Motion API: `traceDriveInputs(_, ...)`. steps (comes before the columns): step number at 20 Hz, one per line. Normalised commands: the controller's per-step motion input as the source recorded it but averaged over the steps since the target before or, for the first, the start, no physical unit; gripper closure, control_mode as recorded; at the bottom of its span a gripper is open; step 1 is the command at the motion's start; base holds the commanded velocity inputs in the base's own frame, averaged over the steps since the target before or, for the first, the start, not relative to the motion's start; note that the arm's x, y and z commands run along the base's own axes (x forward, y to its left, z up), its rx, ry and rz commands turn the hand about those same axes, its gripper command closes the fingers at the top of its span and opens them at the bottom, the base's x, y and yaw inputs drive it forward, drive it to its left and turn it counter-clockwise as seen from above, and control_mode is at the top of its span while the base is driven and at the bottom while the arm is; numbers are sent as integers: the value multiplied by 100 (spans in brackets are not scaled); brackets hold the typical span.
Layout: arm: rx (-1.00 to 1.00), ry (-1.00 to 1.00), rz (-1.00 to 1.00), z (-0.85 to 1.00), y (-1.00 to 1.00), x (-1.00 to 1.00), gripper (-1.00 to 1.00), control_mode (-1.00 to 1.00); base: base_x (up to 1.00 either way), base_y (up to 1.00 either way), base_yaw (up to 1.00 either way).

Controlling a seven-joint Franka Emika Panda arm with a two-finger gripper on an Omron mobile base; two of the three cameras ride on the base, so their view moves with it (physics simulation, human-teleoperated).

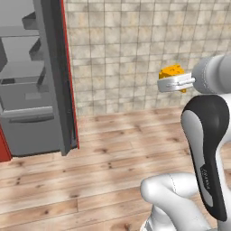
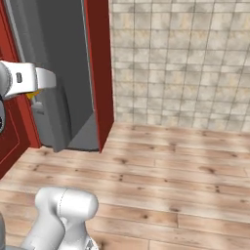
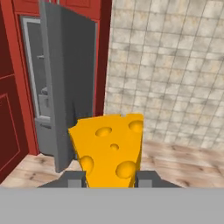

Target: Take the cheese, fish, and potato from the fridge and place them on the plate on the dining counter to create an appetizer plate.

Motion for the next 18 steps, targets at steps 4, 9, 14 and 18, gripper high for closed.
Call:
traceDriveInputs(4,0,0,0,0,0,0,100,100,-38,-100,0)
traceDriveInputs(9,0,0,0,0,0,0,100,100,-33,-100,8)
traceDriveInputs(14,0,0,0,0,0,0,100,100,-26,-100,20)
traceDriveInputs(18,0,0,0,0,0,0,100,100,-26,-100,31)
